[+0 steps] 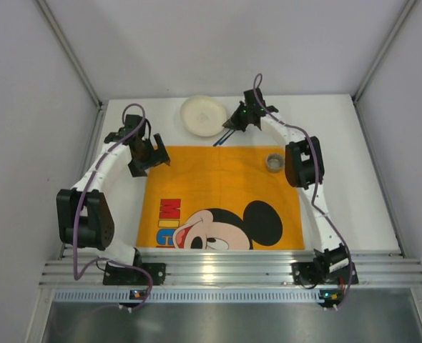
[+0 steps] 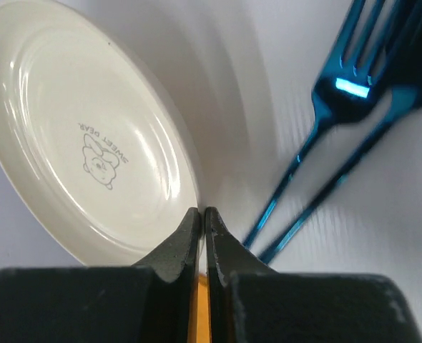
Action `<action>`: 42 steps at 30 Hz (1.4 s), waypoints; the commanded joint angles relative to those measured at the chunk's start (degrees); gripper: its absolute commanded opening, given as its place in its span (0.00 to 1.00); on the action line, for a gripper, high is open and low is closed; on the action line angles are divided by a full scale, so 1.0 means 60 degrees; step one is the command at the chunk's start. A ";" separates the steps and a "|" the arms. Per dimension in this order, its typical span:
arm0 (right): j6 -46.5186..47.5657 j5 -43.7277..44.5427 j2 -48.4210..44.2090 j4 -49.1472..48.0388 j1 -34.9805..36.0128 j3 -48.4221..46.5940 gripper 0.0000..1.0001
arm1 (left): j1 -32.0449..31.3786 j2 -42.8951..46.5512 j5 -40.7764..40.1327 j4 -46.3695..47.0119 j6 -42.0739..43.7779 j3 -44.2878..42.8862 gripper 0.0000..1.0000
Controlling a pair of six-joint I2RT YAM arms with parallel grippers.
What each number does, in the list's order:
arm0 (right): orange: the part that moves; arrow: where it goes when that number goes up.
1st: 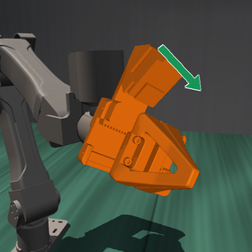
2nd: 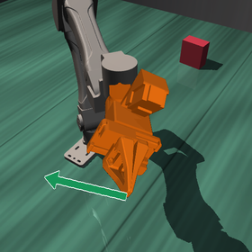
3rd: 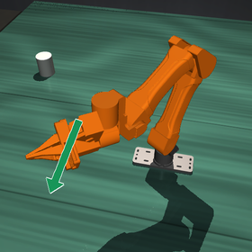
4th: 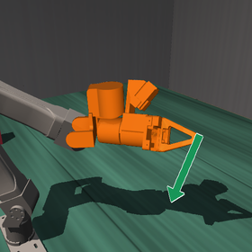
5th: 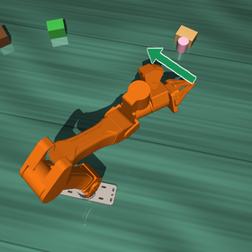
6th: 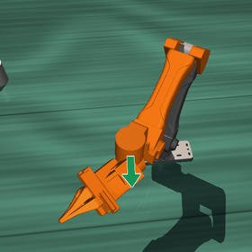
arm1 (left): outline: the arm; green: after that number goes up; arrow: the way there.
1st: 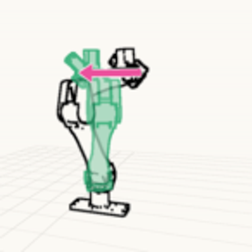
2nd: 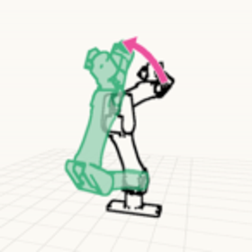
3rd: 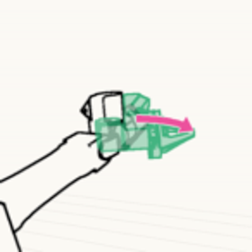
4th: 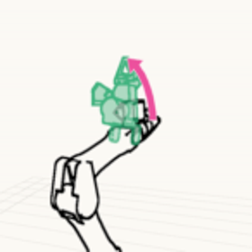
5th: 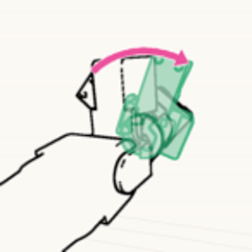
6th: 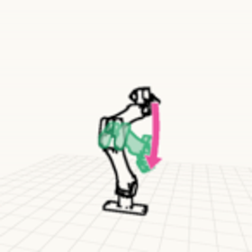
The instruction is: Set the dinner table for one person
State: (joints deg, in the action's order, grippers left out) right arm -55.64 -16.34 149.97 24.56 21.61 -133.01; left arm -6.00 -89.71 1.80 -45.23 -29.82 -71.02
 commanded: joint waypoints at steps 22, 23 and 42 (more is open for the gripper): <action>0.3722 -0.0060 -0.9556 0.1256 0.1804 1.1473 0.00 | 0.0077 0.1124 -0.0081 0.0625 0.0224 0.0778 0.96; 0.3663 -0.0075 -0.9512 0.0964 0.1877 1.1620 0.00 | 0.0077 0.1153 -0.0110 0.0625 0.0225 0.0778 0.96; 0.3809 -0.0163 -0.6499 0.2235 0.0268 0.5694 0.93 | 0.0077 0.1886 -0.0169 0.0625 0.0210 0.1671 0.96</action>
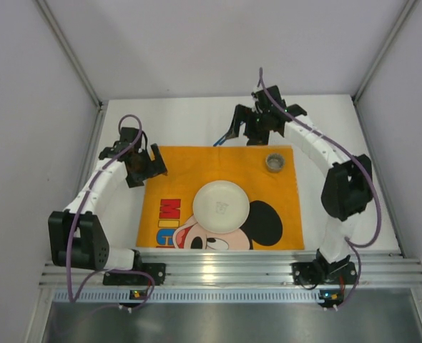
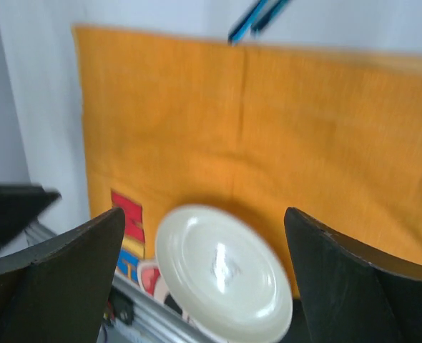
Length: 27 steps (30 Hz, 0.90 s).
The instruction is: Set the dinner table for one person
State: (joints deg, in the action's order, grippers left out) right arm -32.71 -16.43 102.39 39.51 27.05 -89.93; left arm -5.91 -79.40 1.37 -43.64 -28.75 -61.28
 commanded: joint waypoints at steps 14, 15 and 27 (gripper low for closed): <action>-0.3322 -0.0134 0.7792 -0.1339 -0.1124 -0.8420 0.88 | 0.0121 -0.1209 0.0109 0.0667 -0.0027 -0.0494 0.96; -0.3381 -0.0134 0.7866 -0.1413 -0.1110 -0.8434 0.87 | 0.0136 -0.1283 0.0109 0.0652 0.0016 -0.0553 0.96; -0.3528 0.0114 0.8306 -0.1473 -0.1110 -0.8098 0.80 | 0.0501 -0.2851 0.0519 0.0740 0.0456 -0.1608 0.96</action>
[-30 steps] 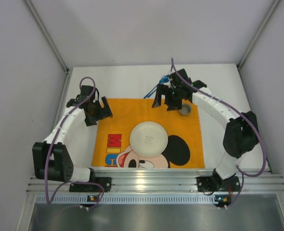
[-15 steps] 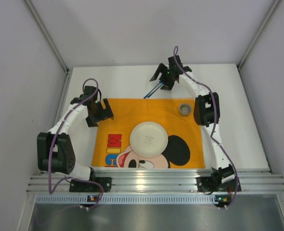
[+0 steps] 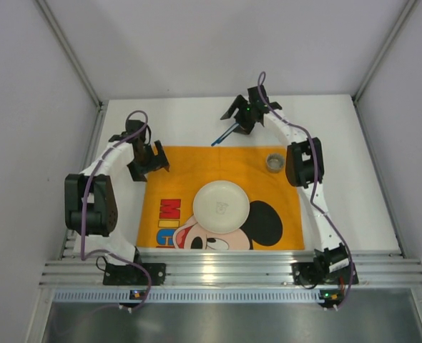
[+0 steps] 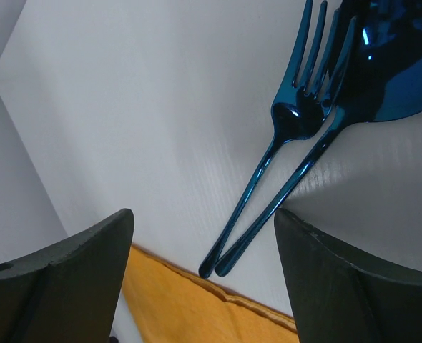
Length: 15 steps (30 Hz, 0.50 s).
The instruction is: Set the dinner table for one person
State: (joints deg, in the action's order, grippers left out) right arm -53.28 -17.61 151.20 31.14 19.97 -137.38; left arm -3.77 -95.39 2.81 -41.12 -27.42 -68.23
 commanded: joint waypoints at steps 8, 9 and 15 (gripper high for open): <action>-0.0085 0.1292 0.0771 0.0814 0.0305 -0.1256 0.60 | 0.0379 -0.0917 0.1447 0.1009 0.0219 -0.0348 0.95; -0.0085 0.1540 0.0845 0.1310 0.0320 -0.1461 0.49 | 0.0437 -0.0990 0.1625 0.1169 0.0234 -0.0333 0.95; -0.0758 0.2085 0.0919 0.2688 0.0364 -0.1917 0.13 | 0.0555 -0.1576 0.2708 0.1229 0.0453 -0.0333 0.94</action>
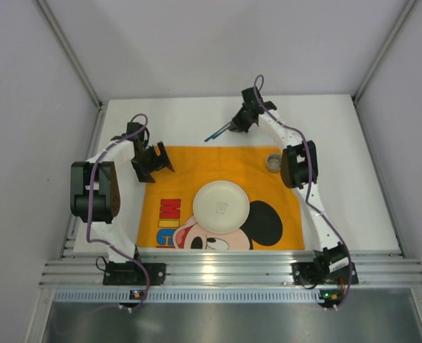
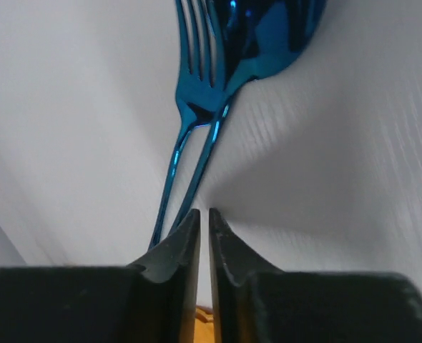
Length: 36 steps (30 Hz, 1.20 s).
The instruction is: Set the dinner table for one person
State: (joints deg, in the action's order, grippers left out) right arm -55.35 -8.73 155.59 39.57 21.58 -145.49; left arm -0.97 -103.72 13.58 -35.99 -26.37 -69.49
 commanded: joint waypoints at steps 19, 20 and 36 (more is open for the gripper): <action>0.0962 -0.2807 -0.4596 -0.2201 -0.0798 0.3864 0.86 | -0.0188 -0.1196 0.1838 0.1834 -0.0086 -0.3646 0.93; 0.1254 -0.2807 -0.4995 -0.2215 -0.0872 0.4351 0.88 | -0.0291 -0.1402 0.1896 0.2215 -0.0247 -0.3913 0.93; 0.1974 -0.3276 -1.1223 -0.1996 -0.3362 1.1225 0.88 | -0.2093 -0.8084 0.2659 0.6175 -0.4248 -1.0171 0.92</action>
State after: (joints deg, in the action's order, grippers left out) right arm -44.95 -26.68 93.71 27.27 2.04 -79.64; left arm -13.47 -152.51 30.30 -3.44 -47.55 -128.57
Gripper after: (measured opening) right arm 0.882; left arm 0.913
